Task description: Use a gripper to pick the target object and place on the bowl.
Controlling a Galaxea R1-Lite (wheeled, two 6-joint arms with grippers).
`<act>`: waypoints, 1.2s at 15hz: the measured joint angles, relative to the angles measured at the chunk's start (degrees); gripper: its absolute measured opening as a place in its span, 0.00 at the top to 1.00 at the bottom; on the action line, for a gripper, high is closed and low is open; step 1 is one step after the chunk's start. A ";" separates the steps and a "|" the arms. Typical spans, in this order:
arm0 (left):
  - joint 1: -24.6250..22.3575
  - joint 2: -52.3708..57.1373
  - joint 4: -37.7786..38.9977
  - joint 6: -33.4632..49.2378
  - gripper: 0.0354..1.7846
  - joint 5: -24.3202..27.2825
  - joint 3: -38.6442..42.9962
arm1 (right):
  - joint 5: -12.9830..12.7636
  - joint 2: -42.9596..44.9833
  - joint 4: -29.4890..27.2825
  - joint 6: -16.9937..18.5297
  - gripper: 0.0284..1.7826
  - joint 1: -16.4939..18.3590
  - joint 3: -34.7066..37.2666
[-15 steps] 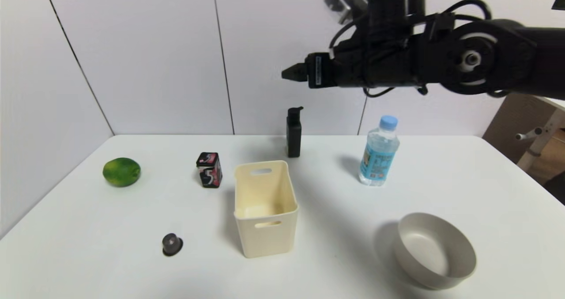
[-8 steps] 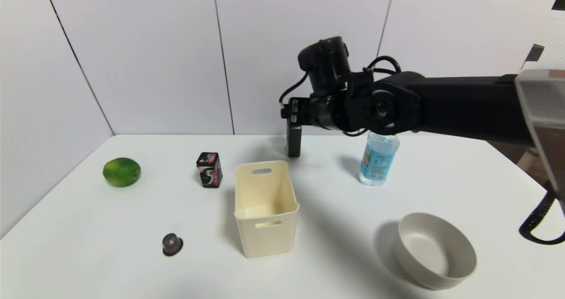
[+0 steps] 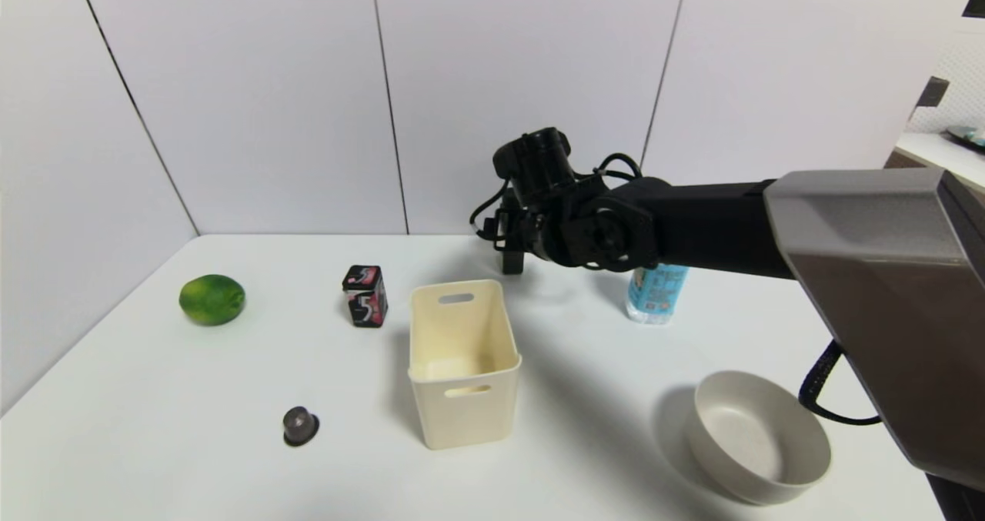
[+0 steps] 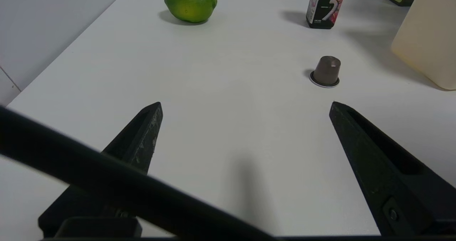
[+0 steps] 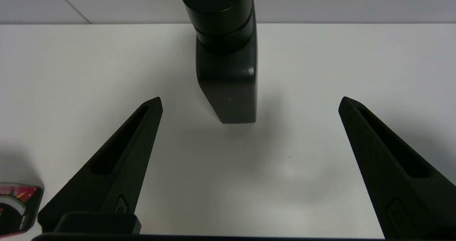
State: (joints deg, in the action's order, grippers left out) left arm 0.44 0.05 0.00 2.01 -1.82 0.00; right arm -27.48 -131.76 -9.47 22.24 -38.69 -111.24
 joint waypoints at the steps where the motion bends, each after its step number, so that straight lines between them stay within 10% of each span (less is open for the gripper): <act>1: 0.00 0.00 0.00 0.00 0.06 0.00 0.00 | 0.02 -0.90 1.84 -0.16 0.04 -0.06 -0.11; 18: 0.00 0.00 0.00 0.00 0.06 0.02 0.00 | -0.13 -9.68 18.12 -7.28 0.04 1.51 -0.39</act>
State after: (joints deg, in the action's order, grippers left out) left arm 0.44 0.05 0.00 2.01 -1.79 0.00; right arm -27.61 -141.44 8.64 14.96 -37.18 -111.63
